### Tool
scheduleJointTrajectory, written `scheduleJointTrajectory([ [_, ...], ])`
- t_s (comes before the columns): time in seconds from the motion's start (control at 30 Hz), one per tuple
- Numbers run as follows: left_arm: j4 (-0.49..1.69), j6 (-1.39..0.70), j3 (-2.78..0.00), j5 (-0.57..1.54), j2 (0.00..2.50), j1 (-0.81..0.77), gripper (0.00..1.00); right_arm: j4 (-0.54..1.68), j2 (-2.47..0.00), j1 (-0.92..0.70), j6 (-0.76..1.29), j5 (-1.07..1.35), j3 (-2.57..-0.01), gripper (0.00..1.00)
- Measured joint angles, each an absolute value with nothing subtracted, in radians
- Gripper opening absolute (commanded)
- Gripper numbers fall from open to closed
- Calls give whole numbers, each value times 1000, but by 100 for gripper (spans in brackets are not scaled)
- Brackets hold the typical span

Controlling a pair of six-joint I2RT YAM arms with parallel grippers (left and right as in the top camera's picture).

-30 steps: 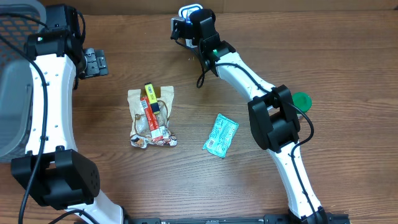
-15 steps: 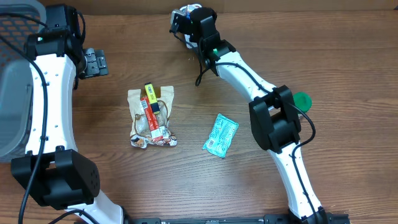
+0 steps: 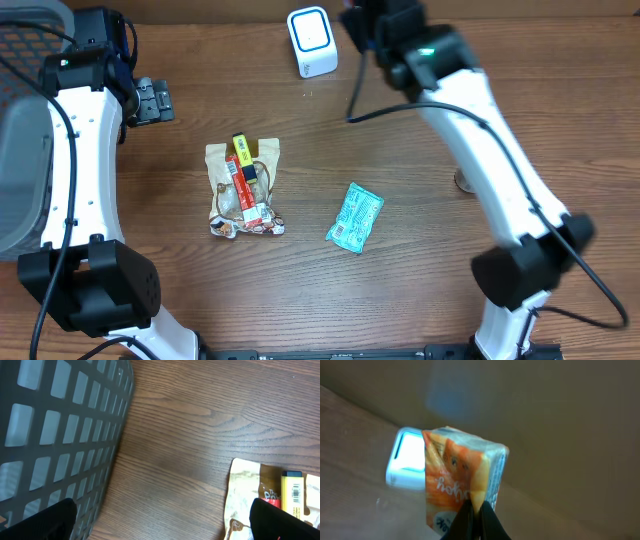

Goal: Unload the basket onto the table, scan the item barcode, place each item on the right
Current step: 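Carry the orange packet right and lower it beside the green jar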

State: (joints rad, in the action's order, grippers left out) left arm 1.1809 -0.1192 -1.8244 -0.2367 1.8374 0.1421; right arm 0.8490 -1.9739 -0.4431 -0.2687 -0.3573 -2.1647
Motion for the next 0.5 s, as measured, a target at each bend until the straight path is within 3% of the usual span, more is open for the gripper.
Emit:
scheduleJointTrajectory([
  [0.23, 1181, -119, -1824, -237, 1837, 142, 100, 1279, -2003, -318, 48, -259, -2165, 4],
  [0.5, 1182, -119, -1824, -237, 1837, 142, 100, 1486, -2080, -238, 131, -104, -2122, 4],
])
